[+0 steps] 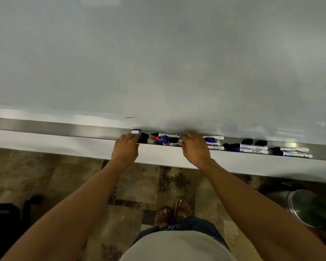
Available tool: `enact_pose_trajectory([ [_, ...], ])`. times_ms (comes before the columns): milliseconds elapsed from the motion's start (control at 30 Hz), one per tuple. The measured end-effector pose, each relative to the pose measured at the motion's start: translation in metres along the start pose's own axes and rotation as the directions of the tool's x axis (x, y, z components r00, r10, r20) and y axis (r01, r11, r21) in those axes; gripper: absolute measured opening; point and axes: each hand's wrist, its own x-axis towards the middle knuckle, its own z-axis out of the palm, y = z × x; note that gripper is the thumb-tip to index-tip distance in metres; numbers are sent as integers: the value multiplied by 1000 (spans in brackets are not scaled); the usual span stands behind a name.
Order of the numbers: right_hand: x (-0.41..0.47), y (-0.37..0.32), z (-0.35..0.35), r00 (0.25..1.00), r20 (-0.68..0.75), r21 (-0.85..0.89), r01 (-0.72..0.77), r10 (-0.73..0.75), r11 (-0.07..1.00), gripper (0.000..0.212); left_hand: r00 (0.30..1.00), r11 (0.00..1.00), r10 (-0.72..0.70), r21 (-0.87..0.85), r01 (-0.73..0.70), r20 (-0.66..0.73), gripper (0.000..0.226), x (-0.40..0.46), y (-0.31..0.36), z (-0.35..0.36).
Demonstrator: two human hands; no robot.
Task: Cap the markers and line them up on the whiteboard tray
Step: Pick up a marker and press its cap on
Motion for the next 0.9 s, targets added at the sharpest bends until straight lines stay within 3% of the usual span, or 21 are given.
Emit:
enact_pose_trajectory([
  [400, 19, -10, 8, 994, 106, -23, -18, 20, 1000, 12, 996, 981, -85, -176, 86, 14, 20, 12, -6, -6],
  [633, 16, -16, 6, 996, 73, -68, -54, 59, 996, 16, 995, 958, -96, -270, 101, 30, 12, 14, -10, -10],
  [900, 13, -14, 7, 997, 77, -108, -13, 21, 994, 29, 999, 935, -6, -354, -12, -50, 11, 13, -2, -18],
])
